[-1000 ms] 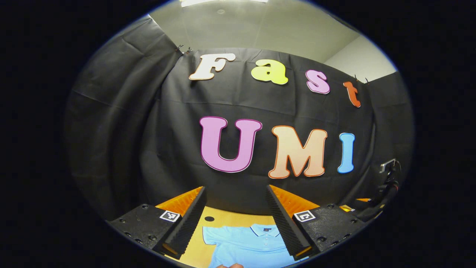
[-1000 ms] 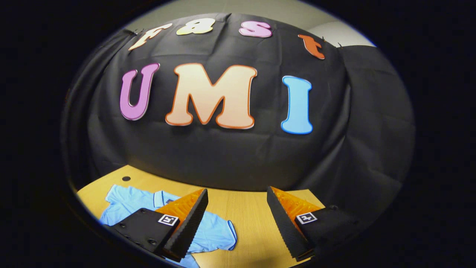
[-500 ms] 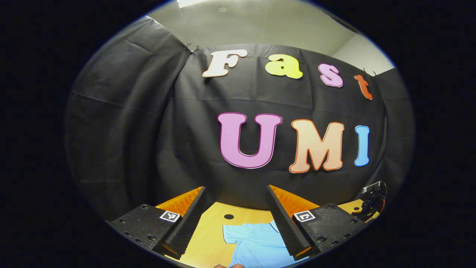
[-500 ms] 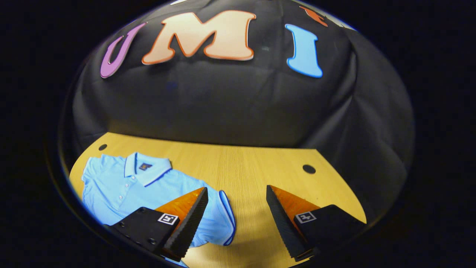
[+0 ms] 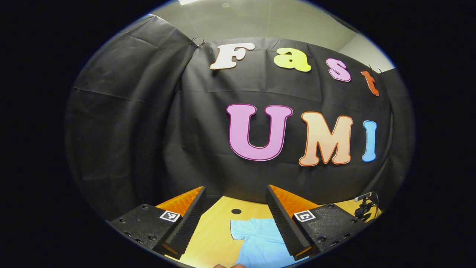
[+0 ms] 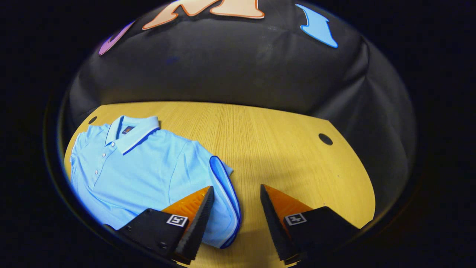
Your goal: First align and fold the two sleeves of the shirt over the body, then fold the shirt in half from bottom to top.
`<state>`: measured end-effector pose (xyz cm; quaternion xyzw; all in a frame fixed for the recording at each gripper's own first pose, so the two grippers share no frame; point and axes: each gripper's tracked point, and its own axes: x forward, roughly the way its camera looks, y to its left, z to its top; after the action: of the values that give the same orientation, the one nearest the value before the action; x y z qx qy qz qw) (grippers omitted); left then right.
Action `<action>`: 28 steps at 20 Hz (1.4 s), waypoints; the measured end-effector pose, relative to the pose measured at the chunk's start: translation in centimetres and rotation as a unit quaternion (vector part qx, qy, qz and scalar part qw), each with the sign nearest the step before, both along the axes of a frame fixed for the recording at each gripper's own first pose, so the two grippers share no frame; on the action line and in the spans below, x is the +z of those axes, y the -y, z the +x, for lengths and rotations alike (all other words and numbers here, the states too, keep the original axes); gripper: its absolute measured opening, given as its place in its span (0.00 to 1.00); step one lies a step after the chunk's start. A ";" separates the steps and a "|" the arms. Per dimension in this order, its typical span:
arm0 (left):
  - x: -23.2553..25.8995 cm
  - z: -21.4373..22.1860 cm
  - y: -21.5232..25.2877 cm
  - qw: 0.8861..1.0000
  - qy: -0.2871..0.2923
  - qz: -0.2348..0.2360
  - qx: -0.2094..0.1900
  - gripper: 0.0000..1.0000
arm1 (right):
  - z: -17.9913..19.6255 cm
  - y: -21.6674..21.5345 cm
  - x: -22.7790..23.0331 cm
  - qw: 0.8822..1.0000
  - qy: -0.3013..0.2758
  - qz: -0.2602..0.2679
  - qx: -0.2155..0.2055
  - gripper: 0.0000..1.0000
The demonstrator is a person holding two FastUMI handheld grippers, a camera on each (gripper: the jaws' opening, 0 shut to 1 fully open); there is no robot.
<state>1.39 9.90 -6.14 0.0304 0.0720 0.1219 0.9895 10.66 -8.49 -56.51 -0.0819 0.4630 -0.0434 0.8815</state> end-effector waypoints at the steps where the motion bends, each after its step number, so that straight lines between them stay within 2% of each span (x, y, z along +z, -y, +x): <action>1: 0.0 0.0 -0.1 1.000 -0.001 -0.001 0.001 0.96 | 0.0 -0.3 -0.2 1.000 -0.001 0.010 -0.003 0.74; 3: -0.2 0.2 -0.1 1.000 -0.002 -0.005 0.000 0.95 | -0.4 -1.4 -0.5 0.999 -0.012 0.033 -0.003 0.57; 6: -0.4 0.3 -0.1 1.000 -0.002 -0.009 -0.003 0.95 | -0.5 -2.3 -0.4 0.998 -0.021 0.053 -0.015 0.05; 8: -0.2 0.4 -0.1 1.000 0.000 -0.009 -0.005 0.94 | -0.4 -3.4 0.2 0.996 -0.020 0.082 -0.022 0.01; 12: -0.3 0.6 -0.4 1.000 0.003 -0.013 -0.008 0.94 | 1.0 -5.0 3.5 0.995 0.024 0.099 -0.014 0.03; 17: -1.2 1.2 -0.6 0.999 -0.002 -0.030 -0.011 0.95 | 2.6 -10.6 8.1 0.986 0.064 0.152 0.003 0.03; 18: -1.5 1.4 -0.7 0.999 -0.004 -0.033 -0.012 0.93 | 2.8 -12.2 8.6 0.984 0.067 0.164 0.008 0.03; 22: -2.2 1.7 -1.7 0.999 -0.014 -0.037 -0.012 0.95 | 2.5 -17.5 7.6 0.980 0.054 0.193 0.011 0.03; 28: -3.7 2.2 -3.8 0.999 -0.034 -0.020 -0.012 0.95 | 1.0 -21.9 3.0 0.979 0.009 0.203 0.000 0.03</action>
<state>3.56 13.73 -9.79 0.0157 0.1080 0.1074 0.9882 11.62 13.38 -53.54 0.0993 0.4540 0.0506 0.8840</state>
